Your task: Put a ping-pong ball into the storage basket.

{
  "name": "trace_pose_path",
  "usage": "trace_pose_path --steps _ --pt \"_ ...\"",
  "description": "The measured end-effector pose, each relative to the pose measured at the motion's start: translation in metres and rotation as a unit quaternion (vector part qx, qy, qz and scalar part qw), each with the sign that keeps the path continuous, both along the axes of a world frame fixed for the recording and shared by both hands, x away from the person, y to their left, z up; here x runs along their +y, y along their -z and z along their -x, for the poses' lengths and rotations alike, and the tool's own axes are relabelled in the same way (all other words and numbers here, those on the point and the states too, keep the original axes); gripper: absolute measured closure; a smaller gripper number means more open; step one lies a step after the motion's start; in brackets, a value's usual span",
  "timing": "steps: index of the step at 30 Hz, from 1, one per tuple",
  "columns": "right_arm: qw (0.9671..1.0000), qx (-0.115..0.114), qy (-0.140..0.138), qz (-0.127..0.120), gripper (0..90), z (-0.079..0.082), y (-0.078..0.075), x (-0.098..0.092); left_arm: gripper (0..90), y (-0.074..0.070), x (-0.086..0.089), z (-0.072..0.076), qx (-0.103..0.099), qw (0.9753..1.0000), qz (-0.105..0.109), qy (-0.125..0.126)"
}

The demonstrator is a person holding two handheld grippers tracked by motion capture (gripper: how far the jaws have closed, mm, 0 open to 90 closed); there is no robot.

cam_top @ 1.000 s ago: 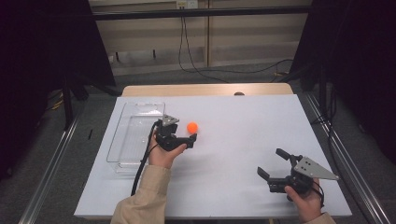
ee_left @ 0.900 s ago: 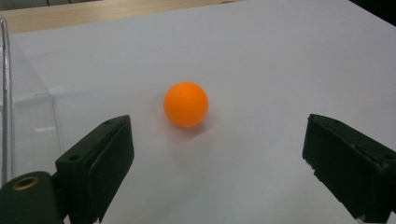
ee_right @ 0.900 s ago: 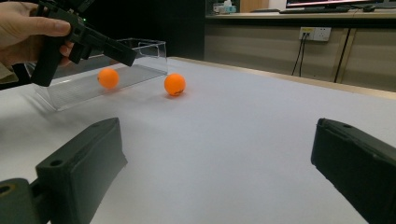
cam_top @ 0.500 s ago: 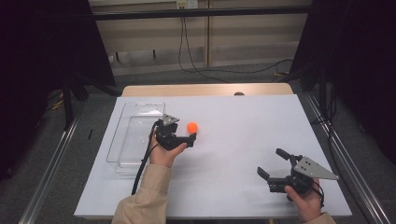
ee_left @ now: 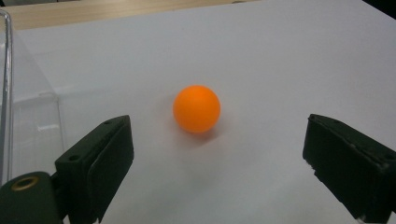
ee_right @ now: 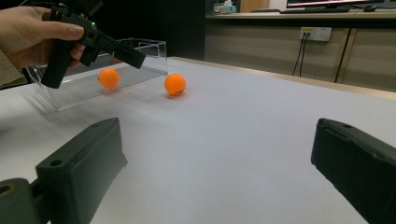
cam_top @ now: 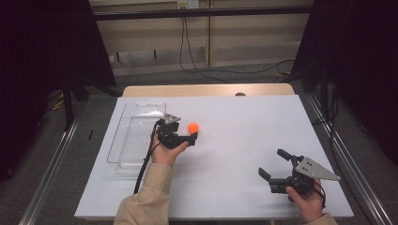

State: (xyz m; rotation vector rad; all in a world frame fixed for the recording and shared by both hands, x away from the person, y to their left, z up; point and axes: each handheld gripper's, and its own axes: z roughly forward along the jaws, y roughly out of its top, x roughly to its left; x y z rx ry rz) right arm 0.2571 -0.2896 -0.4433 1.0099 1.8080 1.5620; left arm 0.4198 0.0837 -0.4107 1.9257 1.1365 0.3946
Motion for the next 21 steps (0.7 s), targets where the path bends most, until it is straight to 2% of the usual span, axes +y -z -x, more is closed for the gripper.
trace_pose_path --steps 11,14,21 --pt "1.0 0.0 -0.001 0.0 2.0 0.0 0.0 0.001 8.6 0.001 0.0 -0.006 -0.001 1.0 -0.004 -0.008" --pt "1.0 0.0 -0.001 0.0 2.1 0.0 0.0 0.001 8.6 0.003 0.0 -0.008 -0.001 0.9999 -0.001 -0.016" --pt "1.0 0.0 -0.002 0.0 2.0 0.0 0.0 0.001 8.6 0.002 0.001 -0.012 -0.003 0.9998 -0.009 -0.02"
